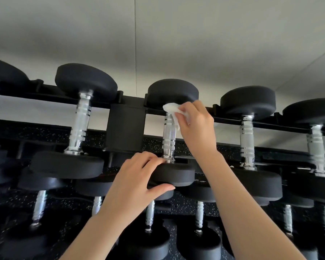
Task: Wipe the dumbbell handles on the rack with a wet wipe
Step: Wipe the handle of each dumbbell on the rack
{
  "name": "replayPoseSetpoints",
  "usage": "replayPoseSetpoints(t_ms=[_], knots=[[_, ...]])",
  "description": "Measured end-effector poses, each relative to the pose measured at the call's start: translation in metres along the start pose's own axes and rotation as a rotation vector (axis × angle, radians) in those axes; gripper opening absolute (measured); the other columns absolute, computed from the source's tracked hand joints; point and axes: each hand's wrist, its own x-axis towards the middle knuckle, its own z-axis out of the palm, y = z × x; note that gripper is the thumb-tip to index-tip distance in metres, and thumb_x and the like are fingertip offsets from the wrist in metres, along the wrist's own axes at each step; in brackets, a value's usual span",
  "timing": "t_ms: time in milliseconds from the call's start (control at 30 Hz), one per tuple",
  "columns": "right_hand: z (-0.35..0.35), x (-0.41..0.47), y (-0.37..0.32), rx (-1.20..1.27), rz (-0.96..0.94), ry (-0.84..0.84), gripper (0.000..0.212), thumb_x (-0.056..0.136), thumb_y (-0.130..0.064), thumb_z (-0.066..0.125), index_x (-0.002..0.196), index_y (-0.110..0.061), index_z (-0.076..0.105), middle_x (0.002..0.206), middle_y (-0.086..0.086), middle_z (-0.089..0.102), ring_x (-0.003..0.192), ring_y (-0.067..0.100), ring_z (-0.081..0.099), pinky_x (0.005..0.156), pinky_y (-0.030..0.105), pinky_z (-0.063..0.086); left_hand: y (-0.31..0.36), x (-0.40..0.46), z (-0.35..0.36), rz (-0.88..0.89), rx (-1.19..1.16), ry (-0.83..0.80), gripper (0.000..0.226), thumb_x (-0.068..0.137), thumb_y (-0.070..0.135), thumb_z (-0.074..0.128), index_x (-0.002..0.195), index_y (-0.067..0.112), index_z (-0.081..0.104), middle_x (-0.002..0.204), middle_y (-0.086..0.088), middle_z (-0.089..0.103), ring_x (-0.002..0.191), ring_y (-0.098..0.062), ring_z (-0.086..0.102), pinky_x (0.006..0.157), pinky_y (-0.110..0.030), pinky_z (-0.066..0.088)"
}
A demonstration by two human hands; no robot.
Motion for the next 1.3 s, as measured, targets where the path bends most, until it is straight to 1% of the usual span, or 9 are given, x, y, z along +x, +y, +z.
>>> replayPoseSetpoints(t_ms=[133, 267, 567, 700, 867, 967, 1067, 1200, 1300], knots=[[0.022, 0.001, 0.002, 0.048, 0.027, 0.095, 0.008, 0.085, -0.009, 0.066, 0.091, -0.004, 0.067, 0.093, 0.012, 0.058, 0.065, 0.018, 0.055, 0.057, 0.026, 0.047, -0.004, -0.001, 0.005, -0.004, -0.033, 0.014, 0.056, 0.078, 0.062, 0.053, 0.113, 0.020, 0.062, 0.109, 0.011, 0.055, 0.100, -0.008, 0.051, 0.085, -0.027, 0.036], [0.030, 0.003, 0.000, 0.148, 0.155, 0.178, 0.011, 0.082, -0.007, 0.067, 0.094, -0.008, 0.067, 0.094, 0.008, 0.057, 0.069, 0.002, 0.043, 0.061, 0.007, 0.036, -0.006, -0.002, 0.007, -0.006, -0.061, 0.028, 0.055, 0.078, 0.062, 0.055, 0.114, 0.021, 0.062, 0.110, 0.011, 0.055, 0.102, -0.009, 0.051, 0.085, -0.030, 0.036], [0.027, 0.002, -0.004, 0.354, 0.348, 0.122, 0.010, 0.079, -0.018, 0.072, 0.088, -0.013, 0.072, 0.092, -0.002, 0.059, 0.076, -0.014, 0.048, 0.068, 0.003, 0.036, -0.009, -0.002, 0.009, 0.002, -0.104, 0.047, 0.055, 0.077, 0.062, 0.055, 0.113, 0.022, 0.063, 0.109, 0.012, 0.055, 0.102, -0.008, 0.051, 0.085, -0.031, 0.041], [0.028, 0.007, -0.006, 0.327, 0.408, 0.108, 0.009, 0.079, -0.018, 0.071, 0.087, -0.014, 0.070, 0.092, -0.001, 0.060, 0.077, -0.010, 0.049, 0.070, 0.002, 0.036, -0.010, -0.002, 0.010, 0.000, -0.116, 0.050, 0.055, 0.076, 0.063, 0.056, 0.113, 0.022, 0.063, 0.109, 0.013, 0.055, 0.102, -0.007, 0.051, 0.085, -0.029, 0.038], [0.015, 0.006, -0.006, 0.311, 0.458, -0.126, 0.007, 0.079, -0.024, 0.071, 0.084, -0.021, 0.066, 0.086, -0.007, 0.063, 0.081, 0.009, 0.054, 0.076, 0.024, 0.044, -0.011, -0.003, 0.010, -0.011, -0.146, 0.047, 0.054, 0.076, 0.063, 0.058, 0.113, 0.024, 0.062, 0.109, 0.013, 0.054, 0.103, -0.008, 0.050, 0.087, -0.031, 0.037], [0.002, -0.013, -0.008, 0.298, 0.419, -0.268, 0.009, 0.077, -0.025, 0.073, 0.080, -0.022, 0.065, 0.080, -0.017, 0.059, 0.075, -0.001, 0.050, 0.073, 0.018, 0.040, -0.010, -0.003, 0.010, -0.013, -0.151, 0.045, 0.054, 0.076, 0.063, 0.057, 0.113, 0.024, 0.062, 0.110, 0.013, 0.054, 0.103, -0.008, 0.050, 0.088, -0.031, 0.036], [-0.007, -0.035, -0.008, 0.291, 0.374, -0.384, 0.011, 0.075, -0.024, 0.076, 0.078, -0.021, 0.066, 0.081, -0.013, 0.059, 0.073, -0.001, 0.050, 0.065, 0.007, 0.036, -0.010, -0.003, 0.009, -0.011, -0.159, 0.043, 0.054, 0.076, 0.063, 0.057, 0.114, 0.024, 0.062, 0.110, 0.013, 0.054, 0.104, -0.008, 0.050, 0.087, -0.030, 0.036], [-0.015, -0.044, -0.003, 0.254, 0.343, -0.515, 0.013, 0.072, -0.028, 0.078, 0.075, -0.024, 0.065, 0.085, -0.010, 0.064, 0.082, 0.007, 0.054, 0.072, 0.014, 0.040, -0.009, -0.004, 0.010, -0.024, -0.165, 0.056, 0.053, 0.076, 0.063, 0.057, 0.110, 0.023, 0.061, 0.110, 0.012, 0.054, 0.102, -0.008, 0.050, 0.087, -0.029, 0.035], [-0.020, -0.043, 0.001, 0.226, 0.315, -0.609, 0.012, 0.072, -0.031, 0.077, 0.076, -0.027, 0.066, 0.085, -0.016, 0.064, 0.085, 0.004, 0.054, 0.073, 0.010, 0.037, -0.008, -0.004, 0.010, -0.025, -0.173, 0.072, 0.052, 0.076, 0.063, 0.056, 0.109, 0.024, 0.059, 0.110, 0.014, 0.053, 0.101, -0.007, 0.049, 0.087, -0.026, 0.034]])
